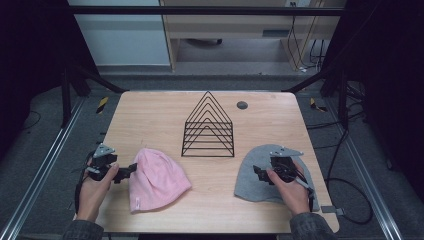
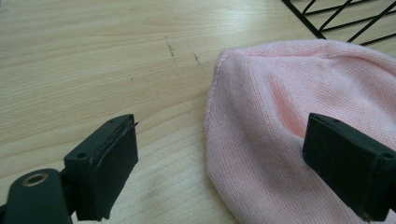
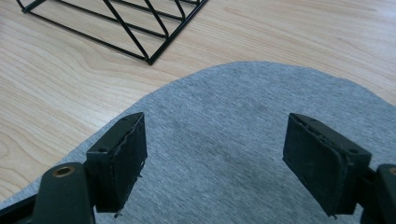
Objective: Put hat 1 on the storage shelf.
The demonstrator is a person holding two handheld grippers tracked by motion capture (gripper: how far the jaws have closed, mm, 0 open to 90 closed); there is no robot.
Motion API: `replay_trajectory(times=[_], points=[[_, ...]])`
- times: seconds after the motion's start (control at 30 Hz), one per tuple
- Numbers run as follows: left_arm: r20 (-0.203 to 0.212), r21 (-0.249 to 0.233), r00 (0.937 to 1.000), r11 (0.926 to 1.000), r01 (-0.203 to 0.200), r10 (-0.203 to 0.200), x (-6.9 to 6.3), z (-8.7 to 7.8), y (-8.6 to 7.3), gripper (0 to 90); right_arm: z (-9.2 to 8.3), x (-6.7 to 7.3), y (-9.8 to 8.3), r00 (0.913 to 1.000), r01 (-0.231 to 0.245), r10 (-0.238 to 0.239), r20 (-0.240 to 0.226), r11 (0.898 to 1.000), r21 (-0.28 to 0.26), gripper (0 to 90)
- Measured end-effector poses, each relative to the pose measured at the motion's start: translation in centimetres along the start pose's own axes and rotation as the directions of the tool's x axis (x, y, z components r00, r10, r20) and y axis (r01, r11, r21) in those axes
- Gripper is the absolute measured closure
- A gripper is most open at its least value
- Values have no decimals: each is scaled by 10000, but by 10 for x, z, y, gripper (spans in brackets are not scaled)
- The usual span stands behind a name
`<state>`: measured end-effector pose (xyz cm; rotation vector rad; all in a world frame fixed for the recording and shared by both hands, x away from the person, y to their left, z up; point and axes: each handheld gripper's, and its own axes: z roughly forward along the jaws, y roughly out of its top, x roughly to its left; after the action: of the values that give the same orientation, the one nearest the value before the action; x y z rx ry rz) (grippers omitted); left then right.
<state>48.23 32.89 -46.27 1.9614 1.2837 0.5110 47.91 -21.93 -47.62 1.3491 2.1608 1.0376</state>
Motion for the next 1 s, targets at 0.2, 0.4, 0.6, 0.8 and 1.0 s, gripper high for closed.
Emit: replay_trajectory(times=[0.2, 0.4, 0.6, 0.8, 1.0], points=[[239, -10, 9996, 9999, 161, -160, 0, -3, 0, 113, -3, 0, 0, 9995, 143, -138, 288, 9997, -173, 212], [660, 78, 9977, 9999, 135, -139, -3, -7, 3, 127, -1, 0, 0, 9990, 164, -167, 411, 9998, 80, 202], [700, -20, 9975, 10000, -32, 33, -8, -12, 12, 147, -4, -5, 0, 9980, 15, -19, 632, 10000, 71, 178], [662, -73, 9977, 9999, -156, 160, -10, -11, 23, 241, -1, -6, 0, 9969, 68, -79, 782, 9999, 139, 199], [604, 408, 9981, 9990, -182, 157, -7, 5, 29, 367, -2, -6, -1, 9960, 46, -61, 893, 9998, 173, 216]])
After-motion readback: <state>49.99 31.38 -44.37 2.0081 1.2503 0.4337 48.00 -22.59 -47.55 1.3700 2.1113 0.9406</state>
